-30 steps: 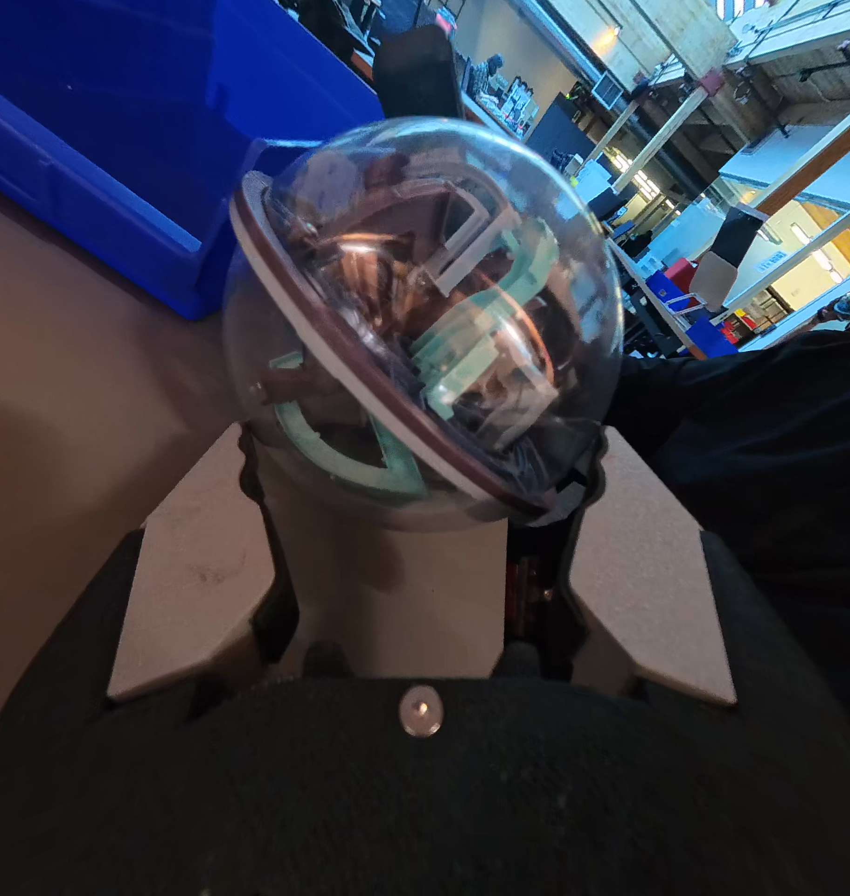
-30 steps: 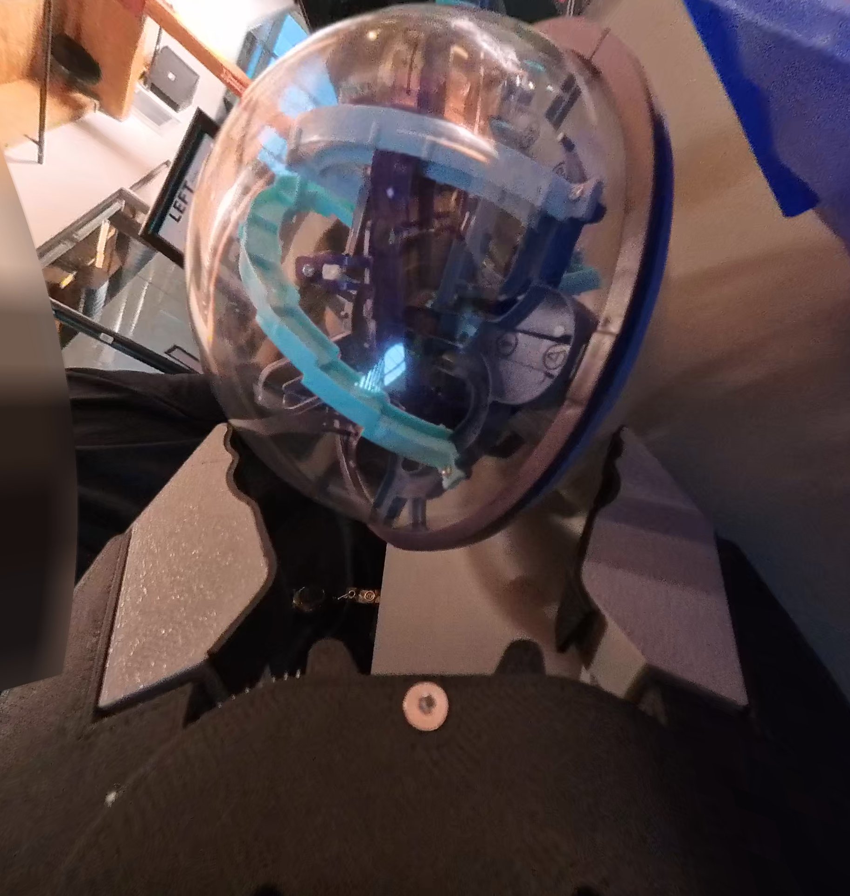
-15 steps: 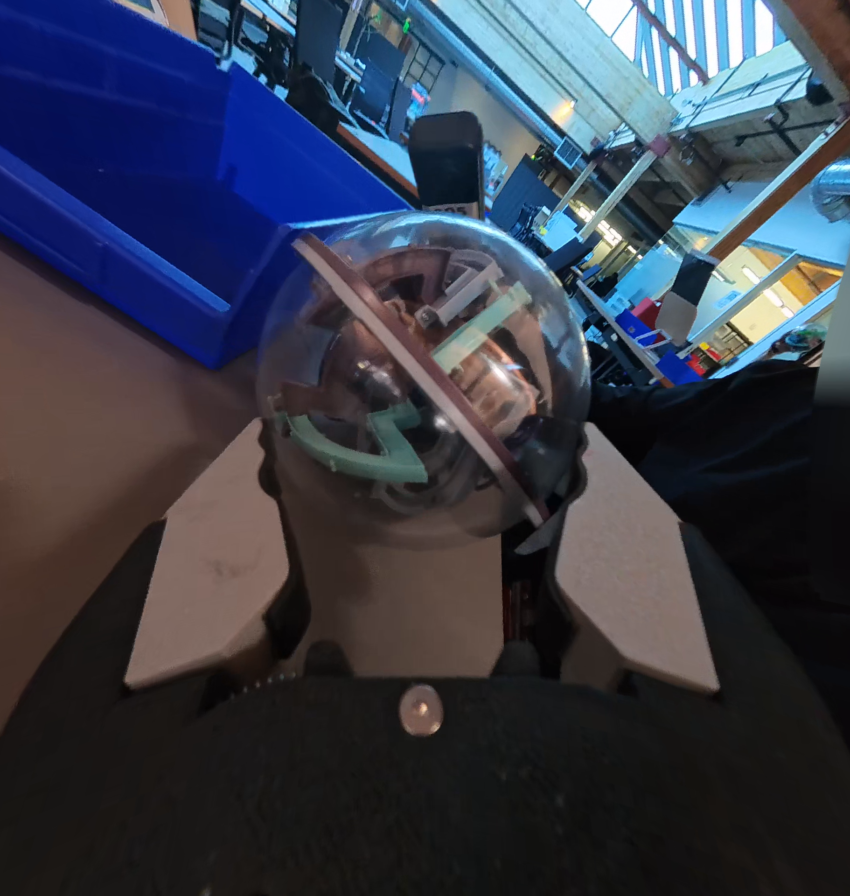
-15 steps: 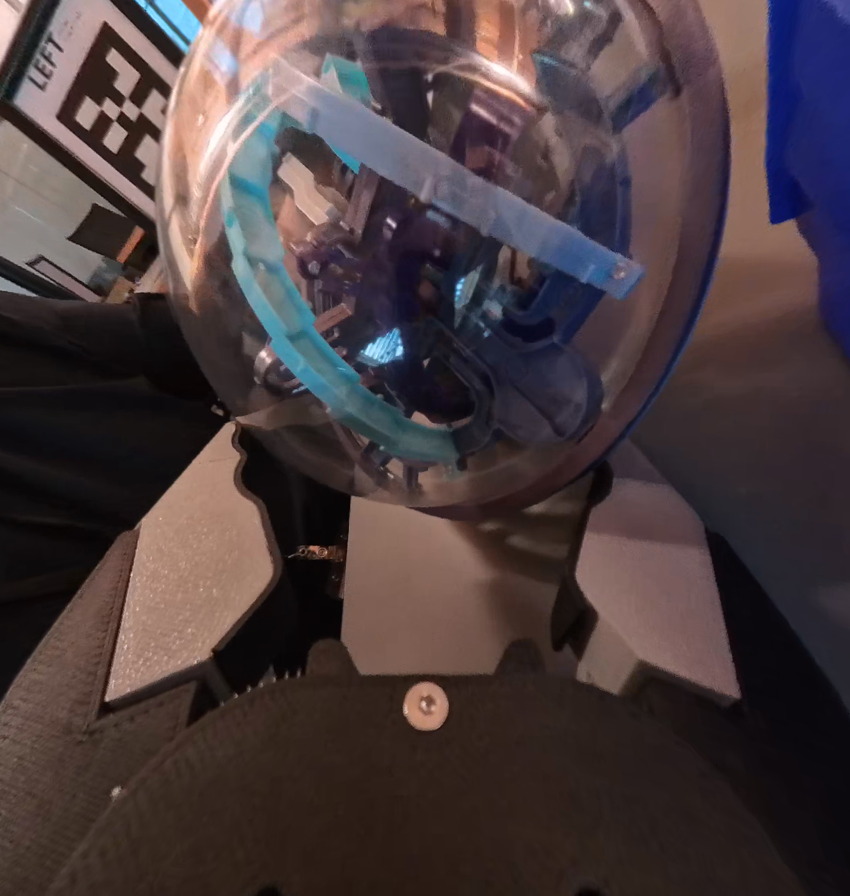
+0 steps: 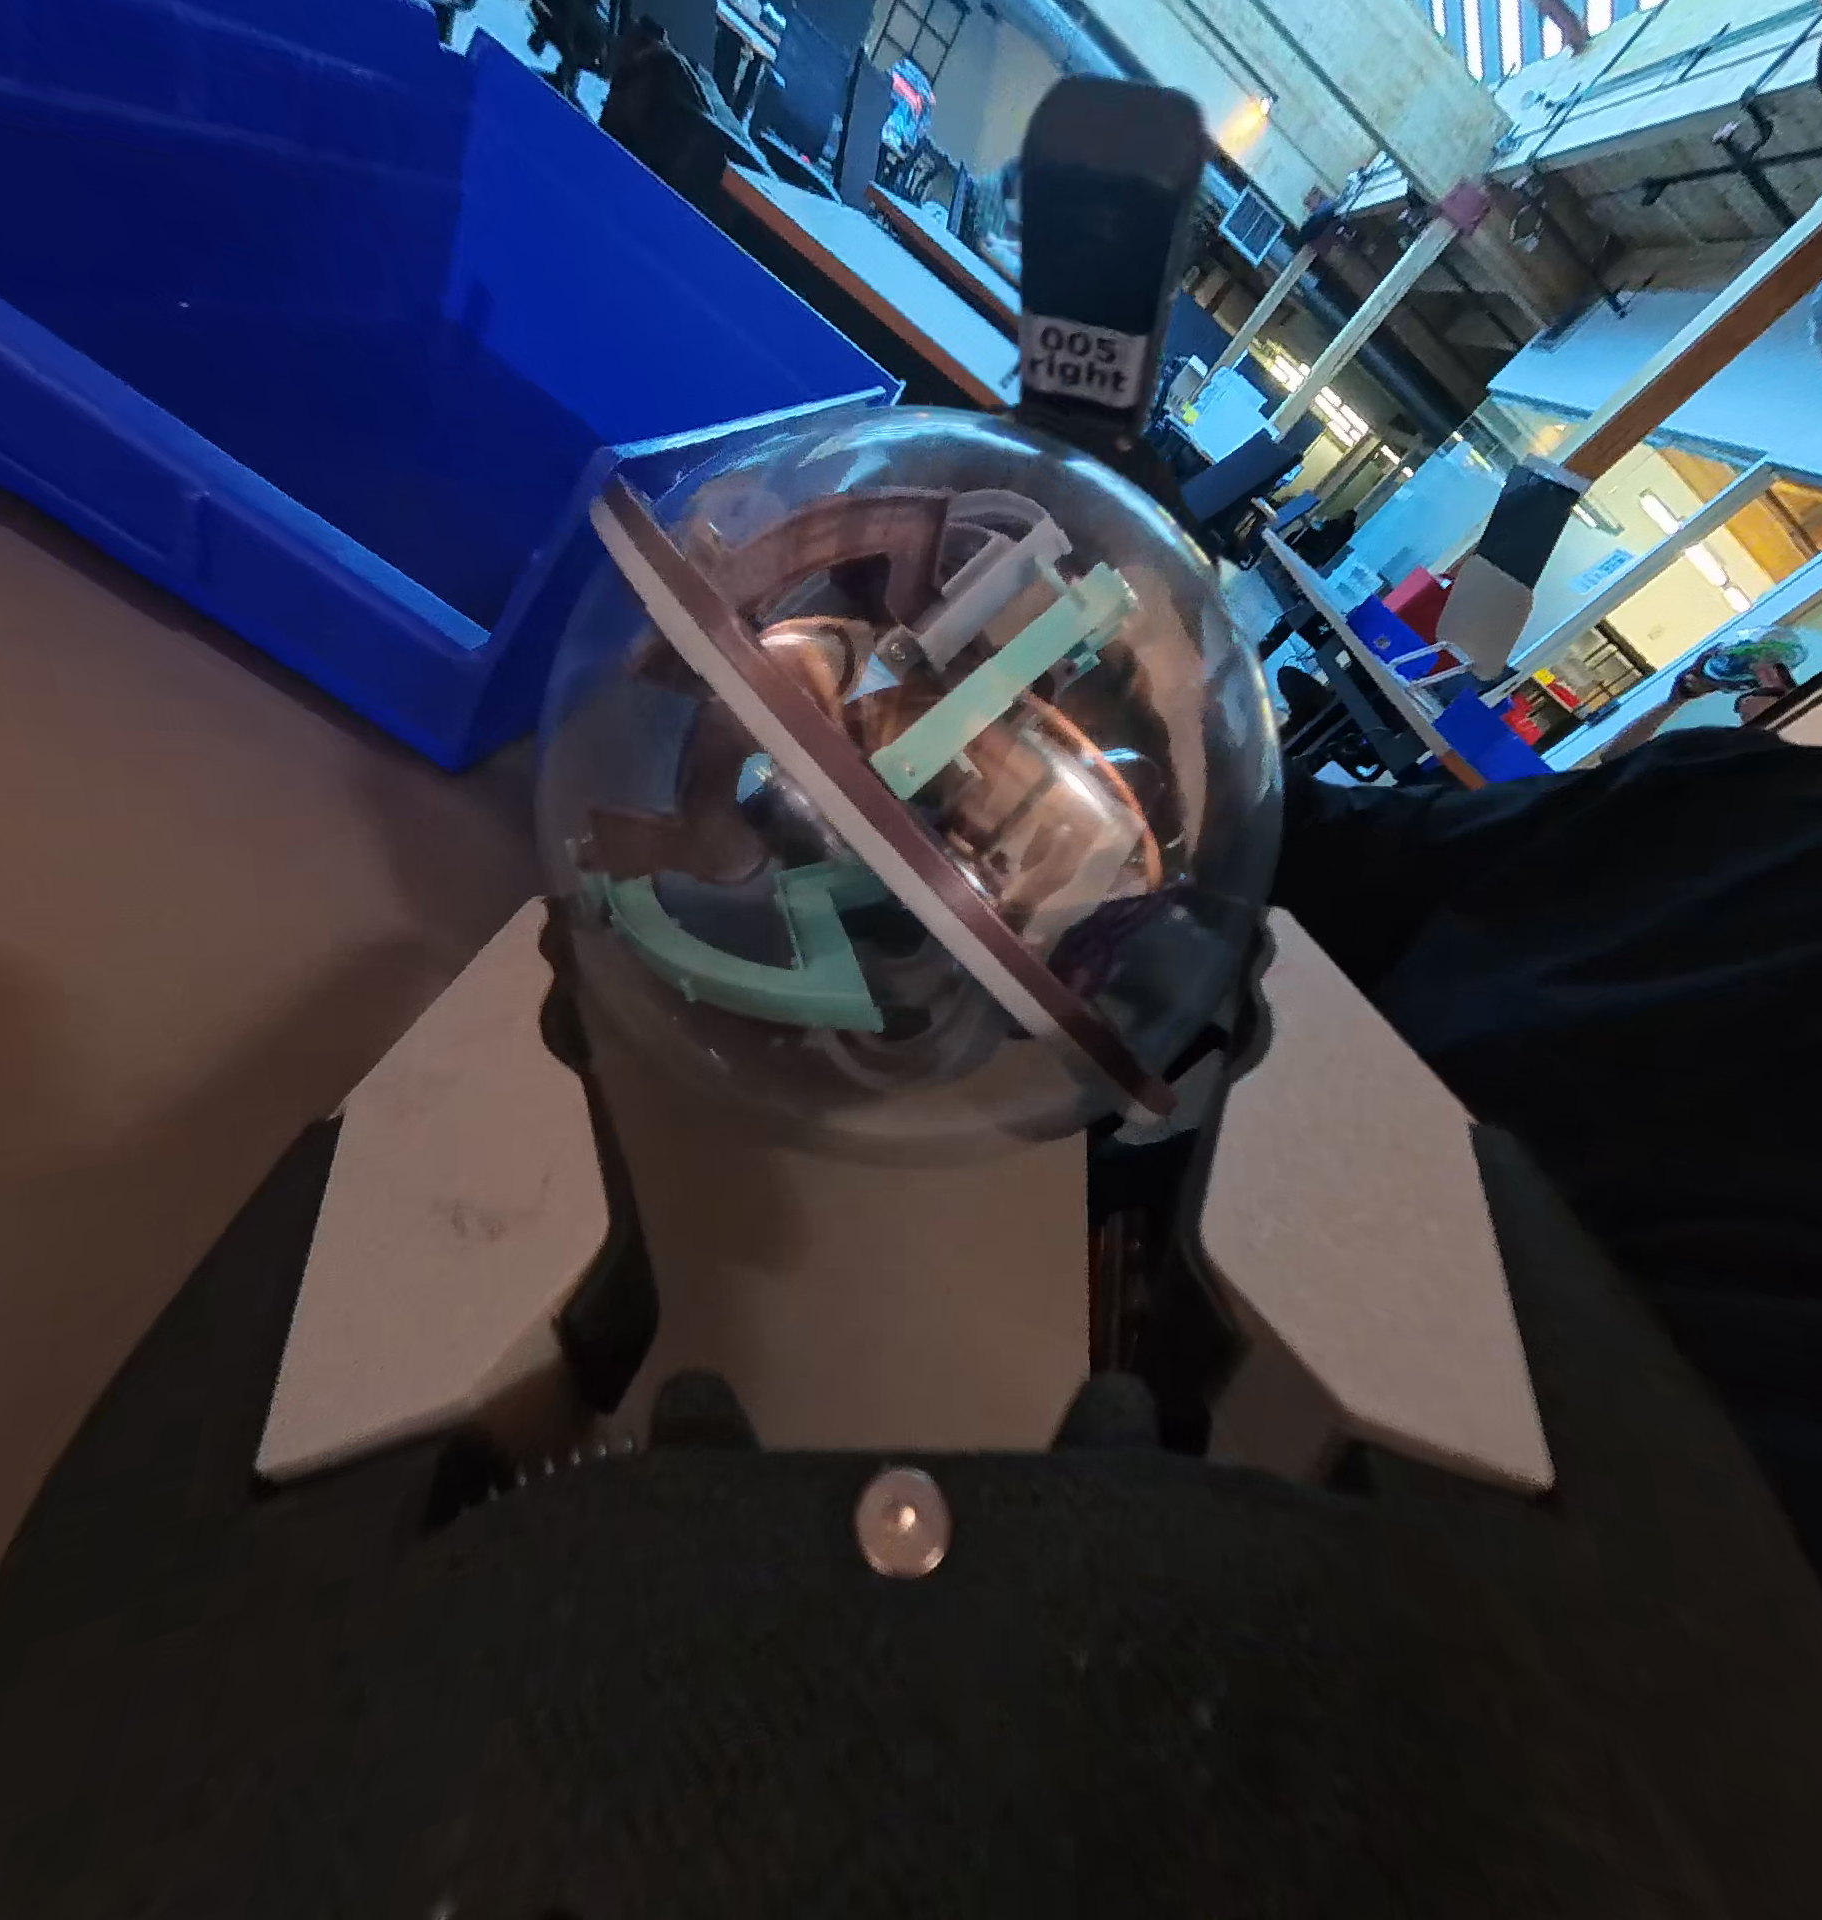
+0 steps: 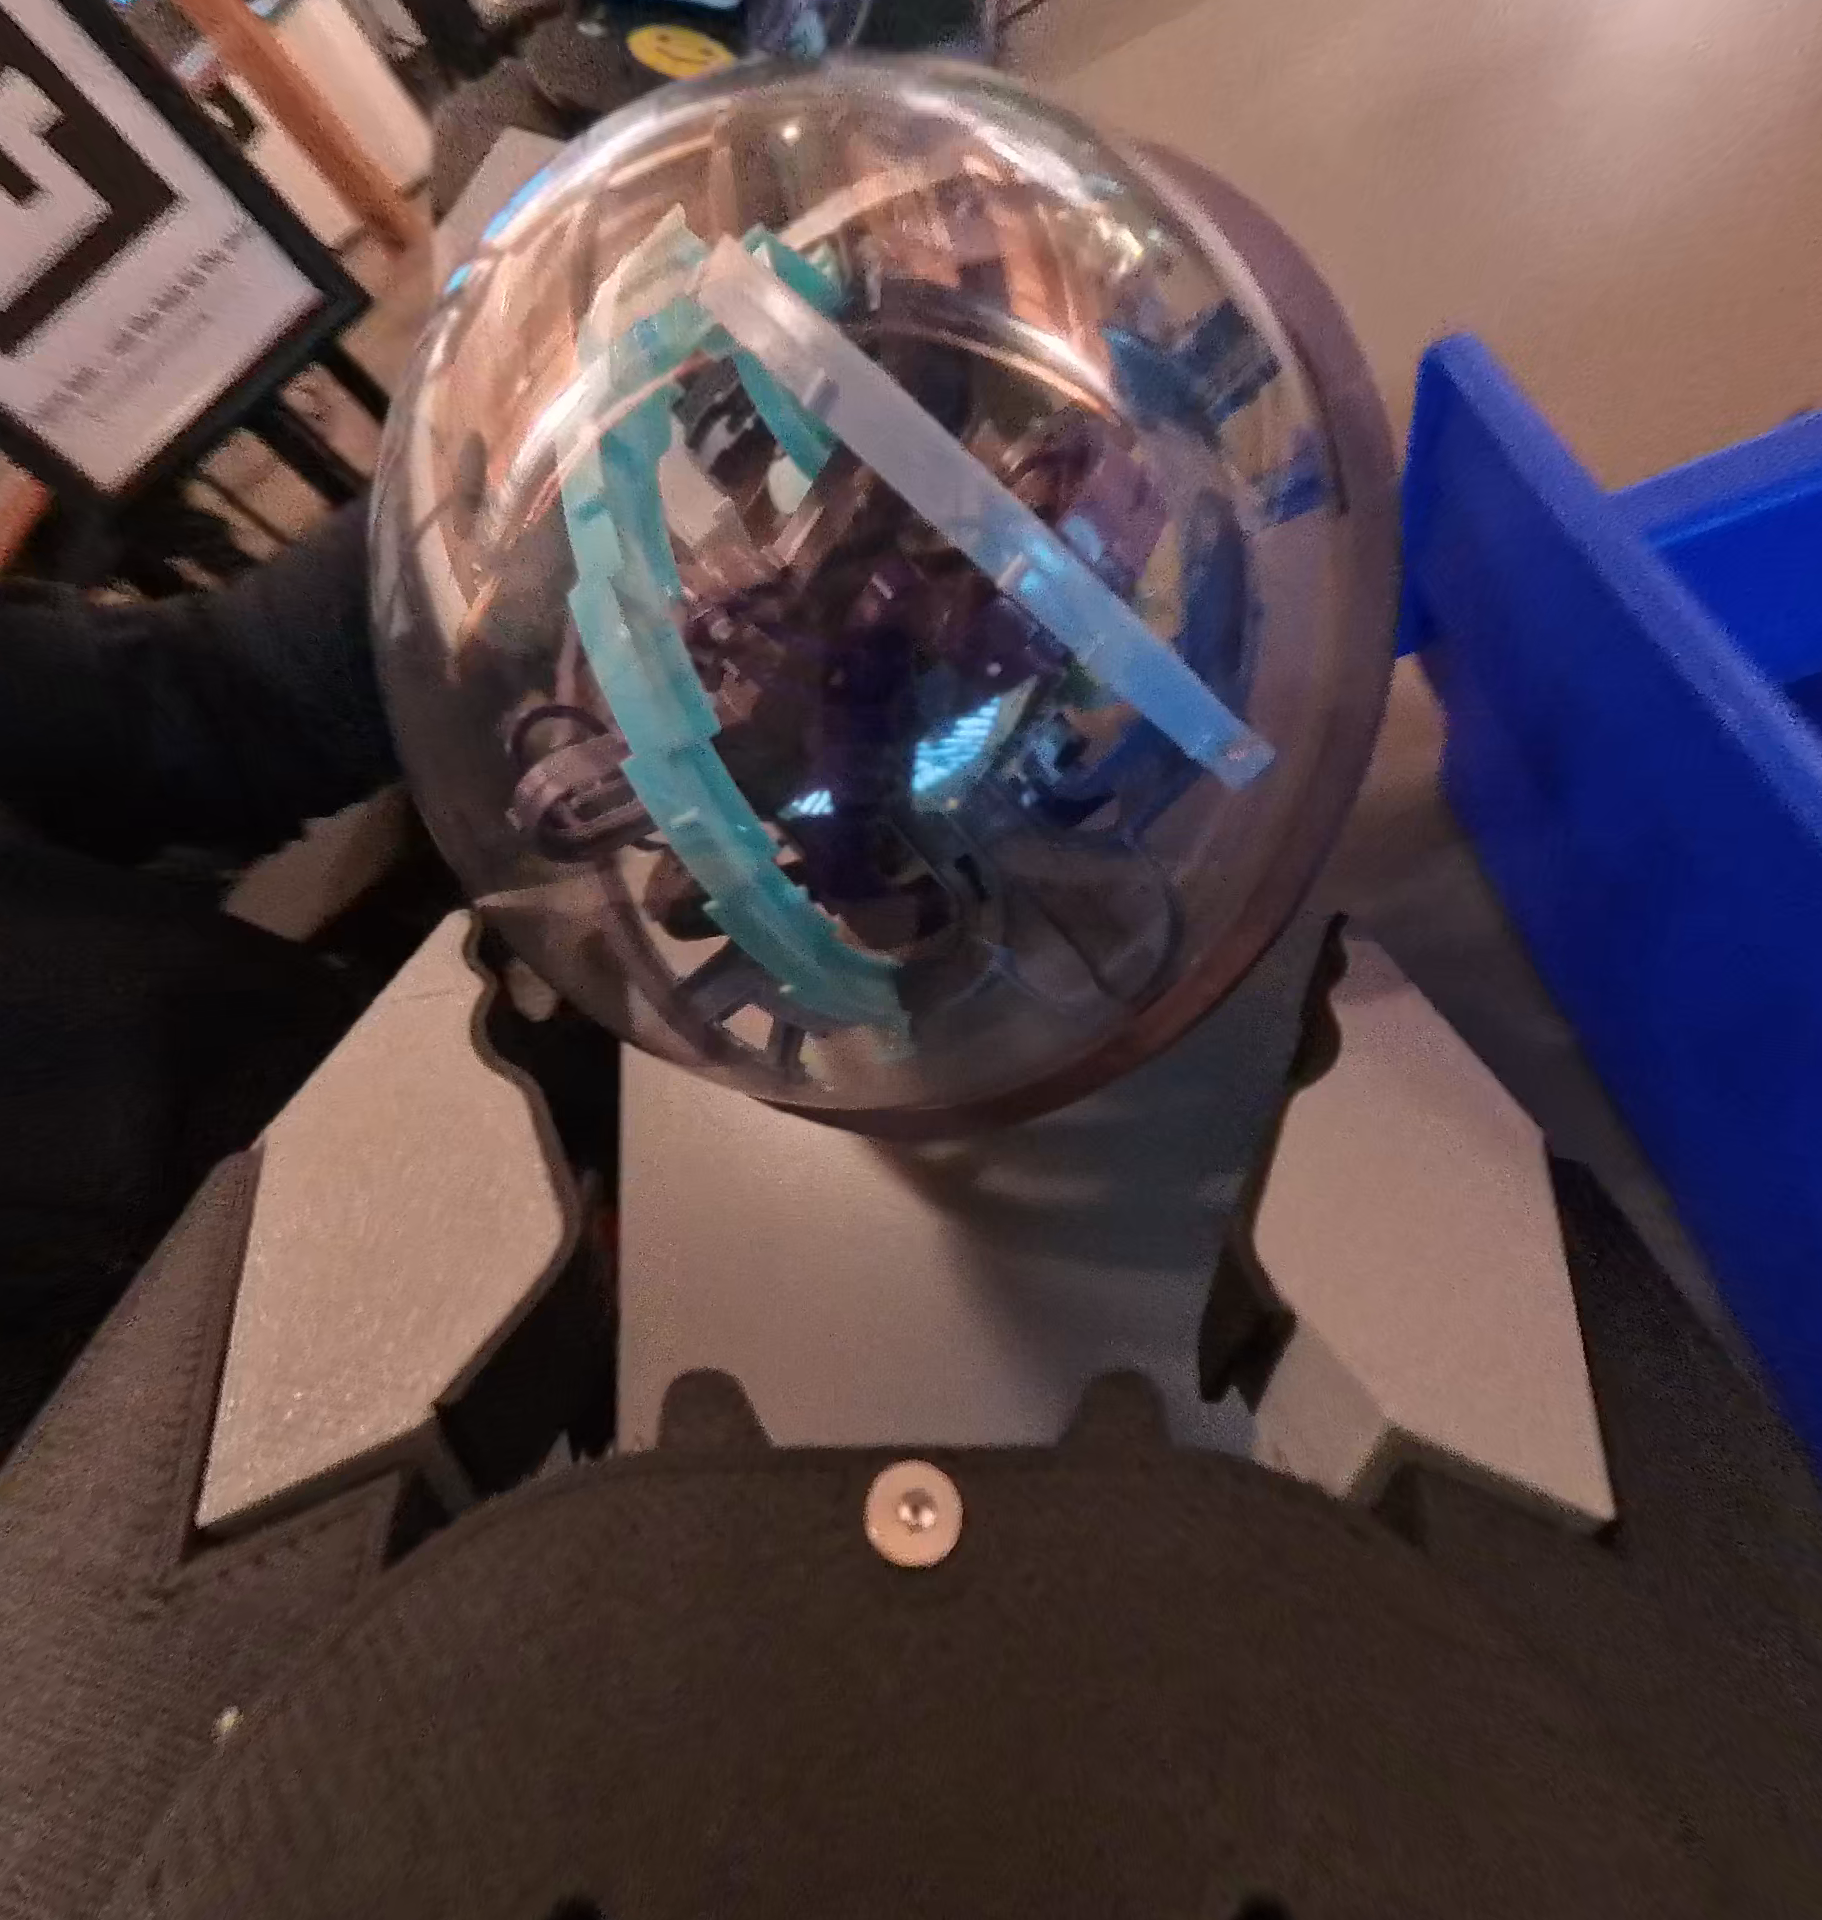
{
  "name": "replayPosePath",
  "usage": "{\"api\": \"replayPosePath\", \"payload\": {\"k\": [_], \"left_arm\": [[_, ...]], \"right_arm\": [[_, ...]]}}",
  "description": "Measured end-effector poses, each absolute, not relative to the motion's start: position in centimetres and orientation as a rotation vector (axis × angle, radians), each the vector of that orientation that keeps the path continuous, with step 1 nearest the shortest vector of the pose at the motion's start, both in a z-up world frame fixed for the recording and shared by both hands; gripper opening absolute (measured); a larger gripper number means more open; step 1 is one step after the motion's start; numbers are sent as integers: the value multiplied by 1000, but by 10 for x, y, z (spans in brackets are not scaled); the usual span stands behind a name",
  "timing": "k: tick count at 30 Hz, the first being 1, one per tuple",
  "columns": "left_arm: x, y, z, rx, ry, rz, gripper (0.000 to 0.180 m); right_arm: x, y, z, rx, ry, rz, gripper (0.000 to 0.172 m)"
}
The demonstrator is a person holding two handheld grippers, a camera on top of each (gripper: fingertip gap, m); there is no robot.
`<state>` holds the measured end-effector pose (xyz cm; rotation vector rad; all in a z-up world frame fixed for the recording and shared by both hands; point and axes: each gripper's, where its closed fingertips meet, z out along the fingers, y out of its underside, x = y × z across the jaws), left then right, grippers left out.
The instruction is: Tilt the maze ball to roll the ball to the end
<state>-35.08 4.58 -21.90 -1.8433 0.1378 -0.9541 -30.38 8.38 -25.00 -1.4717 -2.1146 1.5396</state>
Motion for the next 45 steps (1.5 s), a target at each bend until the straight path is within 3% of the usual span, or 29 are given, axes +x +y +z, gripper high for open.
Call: {"api": "replayPosePath", "payload": {"k": [13, 18, 22, 30, 38, 45], "left_arm": [[-343, 56, -214, -1864, 191, -963, 123], [-340, 46, -217, -1859, 250, -946, 130], [-342, 40, -226, -1871, 214, -990, 125], [-337, 45, -231, -1956, 195, -939, 127], [-333, 34, -222, -1908, 88, -912, 118], [-324, 42, -232, -1981, 74, -768, 129]], "right_arm": [[-312, 83, -228, -1051, -2116, 1254, 150], [-308, 83, -229, -1063, -2105, 1324, 142], [-306, 82, -230, -1061, -2101, 1345, 138], [-306, 82, -236, -1053, -2078, 1241, 141], [-298, 89, -244, -1135, -2027, 1286, 140], [-299, 87, -243, -1141, -2004, 1278, 140]]}}
